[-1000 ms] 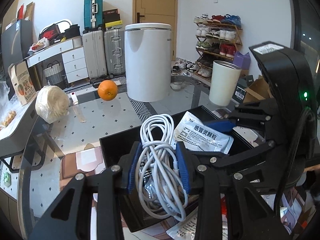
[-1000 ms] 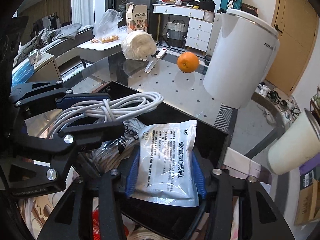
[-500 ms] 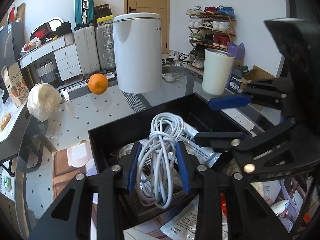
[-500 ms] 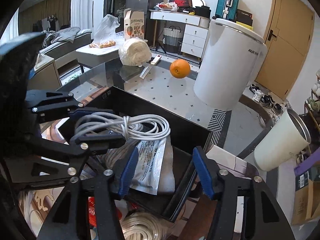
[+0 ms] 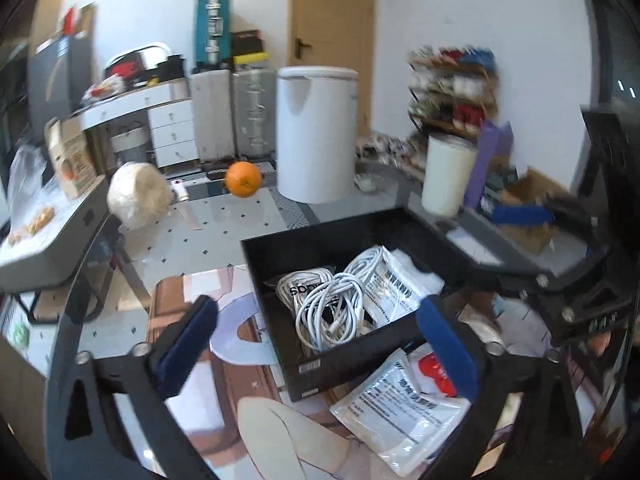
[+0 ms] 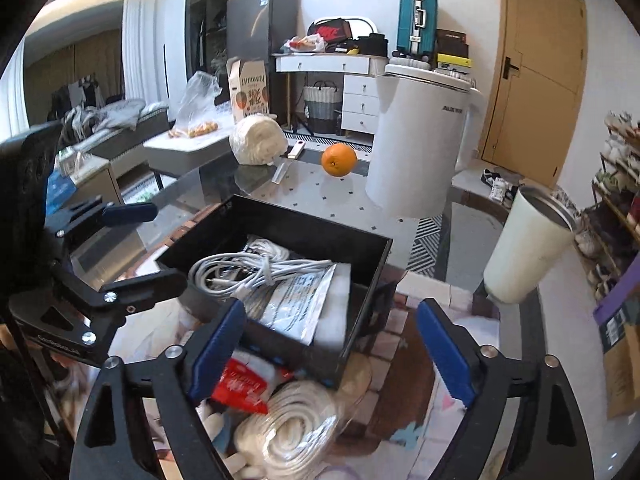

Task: Organize soft objects
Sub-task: 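Lower the cable coil and sachet into the box and open both grippers, then move both tools back over the remaining items beside the box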

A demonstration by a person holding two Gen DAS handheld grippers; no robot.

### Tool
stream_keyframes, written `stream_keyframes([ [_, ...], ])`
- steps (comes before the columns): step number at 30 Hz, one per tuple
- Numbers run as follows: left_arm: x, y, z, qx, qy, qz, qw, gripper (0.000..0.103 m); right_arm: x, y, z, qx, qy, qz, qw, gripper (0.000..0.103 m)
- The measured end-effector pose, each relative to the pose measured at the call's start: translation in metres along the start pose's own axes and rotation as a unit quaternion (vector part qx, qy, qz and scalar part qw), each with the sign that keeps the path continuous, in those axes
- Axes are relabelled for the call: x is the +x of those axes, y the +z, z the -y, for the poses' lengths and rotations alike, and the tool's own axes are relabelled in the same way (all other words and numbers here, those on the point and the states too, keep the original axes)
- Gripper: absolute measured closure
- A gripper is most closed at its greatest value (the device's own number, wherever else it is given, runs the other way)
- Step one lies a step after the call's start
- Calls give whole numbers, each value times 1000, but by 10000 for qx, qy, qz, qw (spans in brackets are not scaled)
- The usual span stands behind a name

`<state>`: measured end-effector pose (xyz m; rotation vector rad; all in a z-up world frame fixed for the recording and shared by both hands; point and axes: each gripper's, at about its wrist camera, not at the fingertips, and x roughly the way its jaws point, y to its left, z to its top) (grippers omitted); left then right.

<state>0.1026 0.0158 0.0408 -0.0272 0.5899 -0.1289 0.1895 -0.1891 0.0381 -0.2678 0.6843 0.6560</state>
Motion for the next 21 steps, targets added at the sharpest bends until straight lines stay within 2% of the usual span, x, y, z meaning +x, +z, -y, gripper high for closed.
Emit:
stream_keyframes([
  [1,-4,-3,0,-97,-43,21,9999,0,-5,-3,-1,56,46,45,10000,11],
  [3,-8,-7,1,-148,-47,21,9999,0,-13,-8,-3,138,76,103,9998,1],
  [6,-19,-15,6,-134,11,117,9998,0,-26,-15,-8,230,166,205,9994,1],
  [10,-34,-24,8,-152,57,193,9997,0,-41,-29,-15,195,81,258,9994,1],
  [16,-42,-38,7,-403,36,220,9989,0,-47,-55,-18,350,94,122,9993,1],
  [21,-36,-49,15,-324,113,98,9994,0,-45,-71,-18,407,113,-50,9991,1],
])
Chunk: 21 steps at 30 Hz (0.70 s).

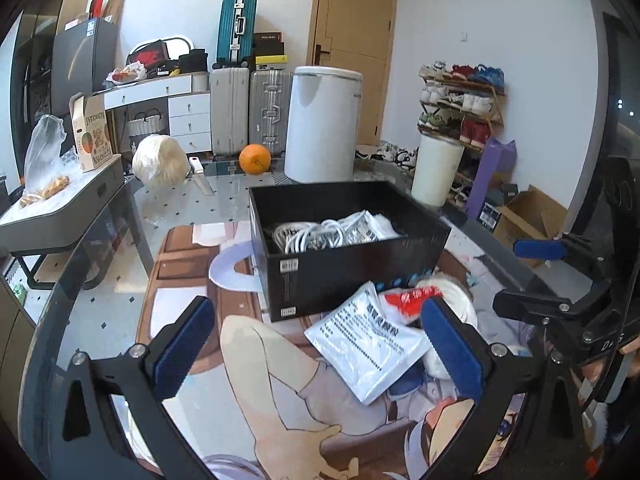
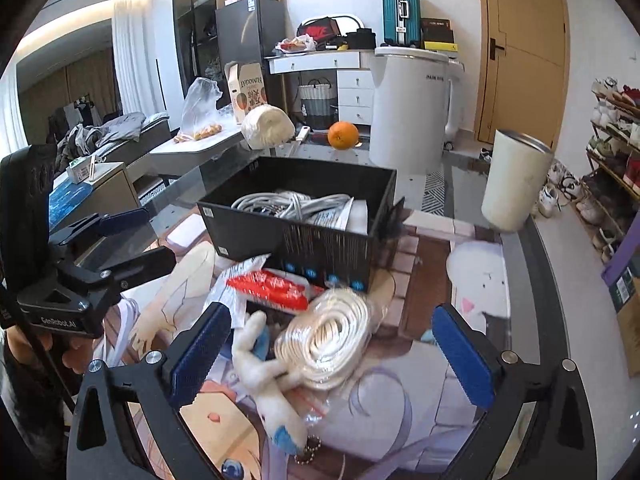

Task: Organize soft objects
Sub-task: 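Move both tools back over the remaining items beside the box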

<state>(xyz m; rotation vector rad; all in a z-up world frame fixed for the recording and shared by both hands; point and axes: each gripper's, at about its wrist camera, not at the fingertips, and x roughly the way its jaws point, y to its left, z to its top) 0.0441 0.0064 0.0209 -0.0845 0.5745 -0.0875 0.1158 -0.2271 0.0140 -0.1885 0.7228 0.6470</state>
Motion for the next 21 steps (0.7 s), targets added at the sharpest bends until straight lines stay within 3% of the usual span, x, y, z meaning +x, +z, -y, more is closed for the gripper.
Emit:
stream_keyframes([
  [10,6,-17,1,-20,-6,-161,9999,0,2,-15,0,-189,-7,-333,9993,1],
  [21,10,-23,2,-6,-204,-322,9993,0,14,-22,25,174,-289,-575,9978,1],
])
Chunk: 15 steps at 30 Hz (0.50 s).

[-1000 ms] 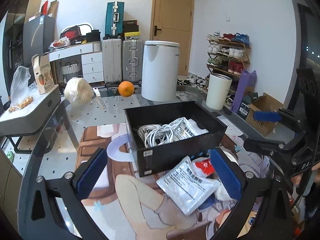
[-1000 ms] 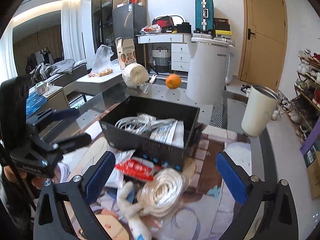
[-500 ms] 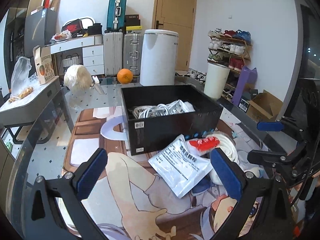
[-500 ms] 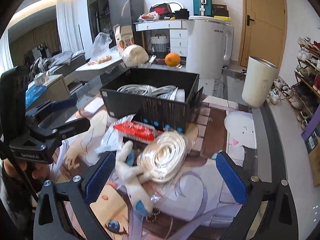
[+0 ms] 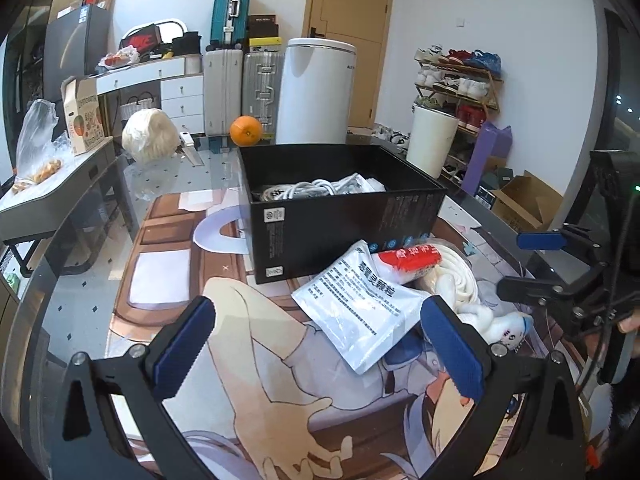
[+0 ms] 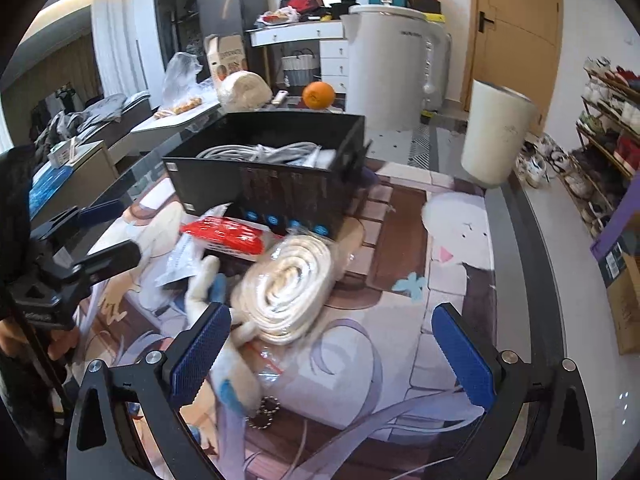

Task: Organize soft objects
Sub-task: 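Move both tools back over the remaining items beside the box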

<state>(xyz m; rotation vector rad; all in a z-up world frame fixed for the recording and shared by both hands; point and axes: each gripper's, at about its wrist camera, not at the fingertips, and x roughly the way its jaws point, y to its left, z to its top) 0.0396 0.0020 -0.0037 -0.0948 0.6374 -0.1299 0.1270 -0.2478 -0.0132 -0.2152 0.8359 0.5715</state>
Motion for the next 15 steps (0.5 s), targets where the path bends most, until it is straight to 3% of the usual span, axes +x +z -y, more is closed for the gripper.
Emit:
stream_keyframes([
  [5,1,-1,0,-1,-54,-41,10000,0,10,-2,5,125,23,-166,9998,1],
  [15,2,-2,2,53,-104,-75,9999,0,21,-8,-18,-255,244,-442,9984,1],
])
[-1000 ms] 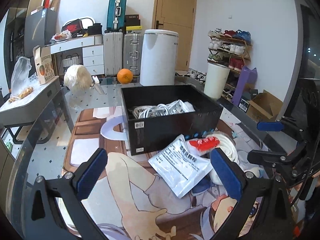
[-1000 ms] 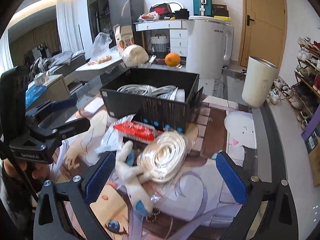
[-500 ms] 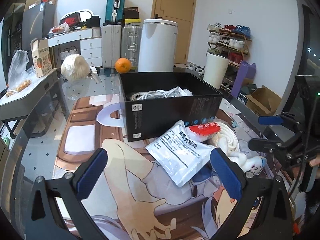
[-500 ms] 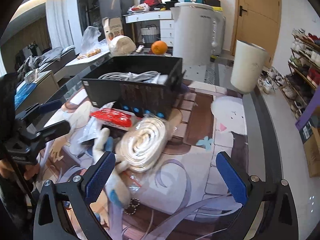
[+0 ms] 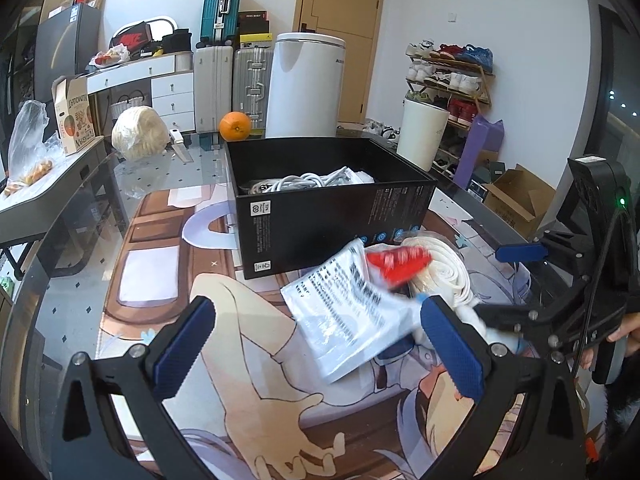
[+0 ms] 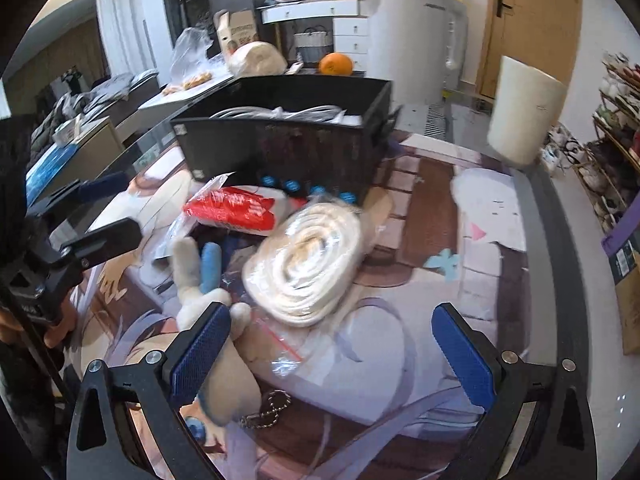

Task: Organize soft objects
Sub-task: 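Move both tools back over the remaining items beside the box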

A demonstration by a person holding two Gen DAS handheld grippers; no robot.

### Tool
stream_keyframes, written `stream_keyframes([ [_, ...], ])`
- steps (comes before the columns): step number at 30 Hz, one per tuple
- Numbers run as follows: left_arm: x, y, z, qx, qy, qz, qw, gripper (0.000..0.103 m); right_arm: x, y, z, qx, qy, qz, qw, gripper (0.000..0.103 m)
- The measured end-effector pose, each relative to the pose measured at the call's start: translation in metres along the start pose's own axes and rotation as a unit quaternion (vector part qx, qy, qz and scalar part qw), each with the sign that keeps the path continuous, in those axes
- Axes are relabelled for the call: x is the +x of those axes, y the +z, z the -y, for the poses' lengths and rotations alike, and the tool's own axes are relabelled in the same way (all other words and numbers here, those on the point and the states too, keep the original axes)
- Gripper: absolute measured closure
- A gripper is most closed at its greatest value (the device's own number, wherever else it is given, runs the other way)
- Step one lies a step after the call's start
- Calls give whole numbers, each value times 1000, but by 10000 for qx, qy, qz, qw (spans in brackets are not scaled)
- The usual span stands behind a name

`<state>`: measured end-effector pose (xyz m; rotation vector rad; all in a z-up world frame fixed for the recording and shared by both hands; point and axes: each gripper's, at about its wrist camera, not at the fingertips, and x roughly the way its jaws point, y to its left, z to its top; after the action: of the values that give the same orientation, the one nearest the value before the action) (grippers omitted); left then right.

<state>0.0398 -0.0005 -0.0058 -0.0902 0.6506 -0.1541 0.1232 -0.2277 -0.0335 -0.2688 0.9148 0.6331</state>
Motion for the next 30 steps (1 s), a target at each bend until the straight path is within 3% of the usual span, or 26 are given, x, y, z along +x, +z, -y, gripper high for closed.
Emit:
stream_keyframes([
  [10,1,-1,1,16,-7,-26,10000,0,3,1,-9,-18,28,38,10000,1],
  [21,1,-1,-2,-47,-95,-12,9999,0,-2,-1,-30,-557,217,23,9982,1],
  [30,3,0,-5,-133,-64,-70,9999,0,-6,4,-7,-50,203,154,9997,1],
])
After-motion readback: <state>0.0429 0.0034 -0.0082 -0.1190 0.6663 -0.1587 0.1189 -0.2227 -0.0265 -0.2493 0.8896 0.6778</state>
